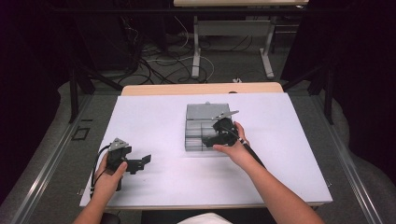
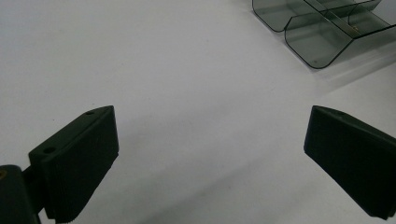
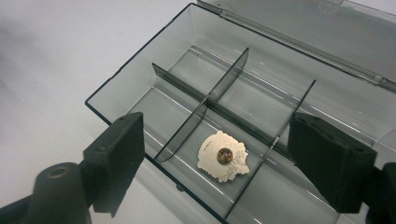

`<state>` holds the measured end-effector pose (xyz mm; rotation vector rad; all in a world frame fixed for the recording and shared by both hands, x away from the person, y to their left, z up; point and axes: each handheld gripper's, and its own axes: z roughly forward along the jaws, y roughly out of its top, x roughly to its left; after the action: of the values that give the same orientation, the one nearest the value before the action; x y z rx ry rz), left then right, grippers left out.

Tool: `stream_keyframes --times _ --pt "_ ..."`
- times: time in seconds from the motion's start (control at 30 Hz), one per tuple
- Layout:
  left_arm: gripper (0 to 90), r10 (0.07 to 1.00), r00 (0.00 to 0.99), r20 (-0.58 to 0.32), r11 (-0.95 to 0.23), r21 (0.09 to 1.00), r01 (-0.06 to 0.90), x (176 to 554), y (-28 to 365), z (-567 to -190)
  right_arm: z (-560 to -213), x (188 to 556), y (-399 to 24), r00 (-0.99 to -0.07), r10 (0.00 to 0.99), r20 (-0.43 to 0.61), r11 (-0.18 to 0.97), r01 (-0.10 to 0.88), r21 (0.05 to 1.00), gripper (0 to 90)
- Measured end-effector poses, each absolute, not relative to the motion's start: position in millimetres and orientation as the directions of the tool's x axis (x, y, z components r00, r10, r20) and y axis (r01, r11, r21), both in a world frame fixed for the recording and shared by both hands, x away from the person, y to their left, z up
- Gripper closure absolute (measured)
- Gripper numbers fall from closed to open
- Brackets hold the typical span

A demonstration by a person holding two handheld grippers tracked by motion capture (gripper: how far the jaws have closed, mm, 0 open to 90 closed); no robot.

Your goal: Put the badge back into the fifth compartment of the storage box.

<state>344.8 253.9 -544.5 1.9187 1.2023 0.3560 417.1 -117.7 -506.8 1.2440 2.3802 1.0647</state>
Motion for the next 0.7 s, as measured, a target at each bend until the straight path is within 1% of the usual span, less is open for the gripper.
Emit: stream_keyframes --times 0.07,0.33,0.43,0.7 --pt "3.5 0.846 0.503 -0.178 -0.203 0.764 0.612 344.8 254.1 -544.4 -505.4 415.4 -118.9 -0.604 0.791 0.096 0.372 0.6 0.708 15.3" --pt "3.5 0.848 0.497 -0.183 -0.191 0.77 0.609 344.1 253.9 -544.8 -499.3 406.2 -126.5 -0.596 0.799 0.084 0.366 0.592 0.718 14.0" --pt "3.5 0.849 0.497 -0.182 -0.193 0.768 0.611 344.0 254.1 -544.7 -497.2 402.2 -130.5 -0.593 0.801 0.077 0.363 0.584 0.726 9.3" --pt "3.5 0.848 0.498 -0.181 -0.196 0.766 0.612 343.9 254.1 -544.4 -494.7 392.5 -144.9 -0.592 0.803 0.071 0.36 0.576 0.734 6.5"
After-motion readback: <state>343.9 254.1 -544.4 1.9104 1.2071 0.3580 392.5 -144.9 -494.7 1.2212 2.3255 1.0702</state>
